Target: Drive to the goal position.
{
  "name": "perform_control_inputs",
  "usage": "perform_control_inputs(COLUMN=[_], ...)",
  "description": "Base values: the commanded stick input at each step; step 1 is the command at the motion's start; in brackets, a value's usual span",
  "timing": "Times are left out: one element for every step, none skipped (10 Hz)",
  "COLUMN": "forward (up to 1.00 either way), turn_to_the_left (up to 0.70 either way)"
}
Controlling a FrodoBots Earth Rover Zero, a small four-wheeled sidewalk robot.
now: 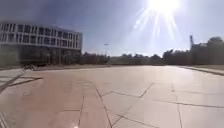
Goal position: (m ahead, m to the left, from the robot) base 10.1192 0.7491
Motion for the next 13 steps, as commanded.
perform_control_inputs(forward=[0.7, 0.7, 0.7, 0.7, 0.7, 0.7, 0.7, 0.7, 0.7, 0.7, 0.7, 0.7, 0.7], turn_to_the_left=[-0.12, -0.12, -0.12, -0.12, -0.12, -0.12, -0.12, -0.12, -0.11, -0.06, -0.01, 0.0, 0.0])
